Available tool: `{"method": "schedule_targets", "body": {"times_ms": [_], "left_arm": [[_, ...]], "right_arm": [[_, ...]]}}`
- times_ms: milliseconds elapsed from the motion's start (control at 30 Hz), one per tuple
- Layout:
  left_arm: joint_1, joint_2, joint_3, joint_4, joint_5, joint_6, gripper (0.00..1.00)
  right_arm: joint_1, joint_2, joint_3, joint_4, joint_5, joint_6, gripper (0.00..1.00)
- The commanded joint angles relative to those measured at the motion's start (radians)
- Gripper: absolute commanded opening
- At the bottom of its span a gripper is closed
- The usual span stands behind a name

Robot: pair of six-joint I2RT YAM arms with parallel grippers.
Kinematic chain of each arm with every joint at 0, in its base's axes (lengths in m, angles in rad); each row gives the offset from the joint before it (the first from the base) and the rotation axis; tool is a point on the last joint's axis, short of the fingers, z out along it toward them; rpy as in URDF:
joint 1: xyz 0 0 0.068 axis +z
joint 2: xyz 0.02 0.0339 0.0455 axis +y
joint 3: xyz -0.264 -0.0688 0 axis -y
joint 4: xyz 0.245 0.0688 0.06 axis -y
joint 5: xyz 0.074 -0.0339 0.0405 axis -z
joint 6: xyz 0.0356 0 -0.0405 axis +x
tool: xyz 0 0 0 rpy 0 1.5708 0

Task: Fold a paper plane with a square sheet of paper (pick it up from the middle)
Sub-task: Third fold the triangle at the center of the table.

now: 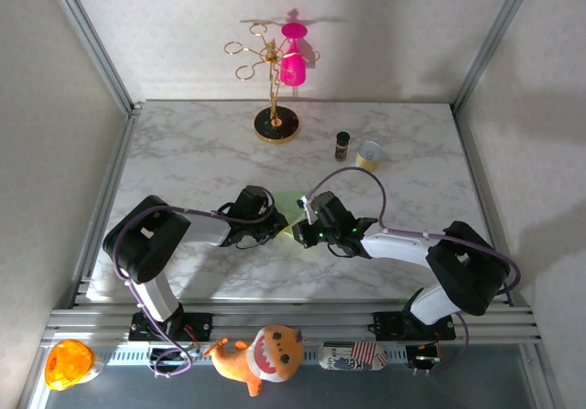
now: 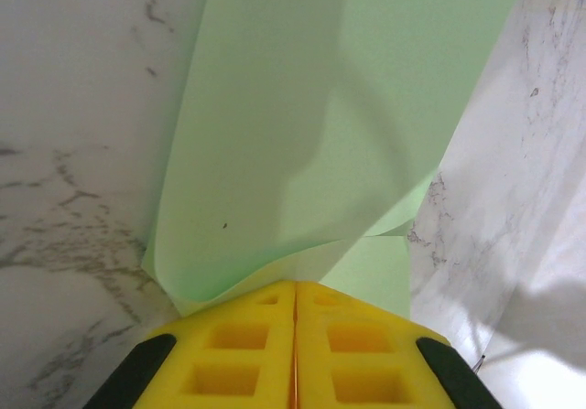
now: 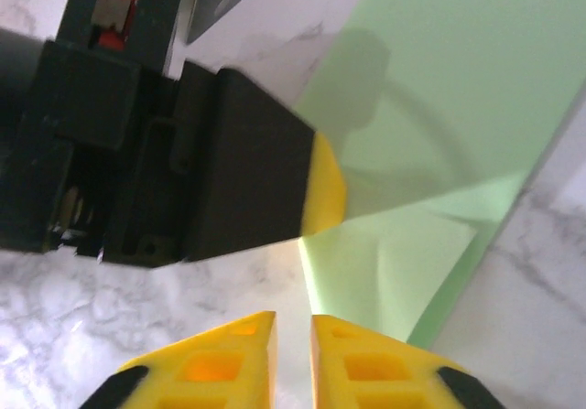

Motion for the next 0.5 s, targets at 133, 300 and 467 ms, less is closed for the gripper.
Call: {"method": "schedule_targets", "body": {"times_ms": [133,300,467], "left_arm": [[-0.008,0.023,0.006,-0.077,-0.037,0.018,0.08],[-0.008,0.026,0.01,-0.077,-0.032,0.02,0.09],[-0.008,0.028,0.012,-0.074,-0.03,0.02,0.09]], "right_arm": [[-0.006,0.084,0.072,-0.037,-0.126,0.081,0.08],[-0.017,0.126,0.108,-0.061,-0.107,0.094,0.07],[-0.033,0.147,0.111,-0.066,-0.11,0.105,0.07]]}}
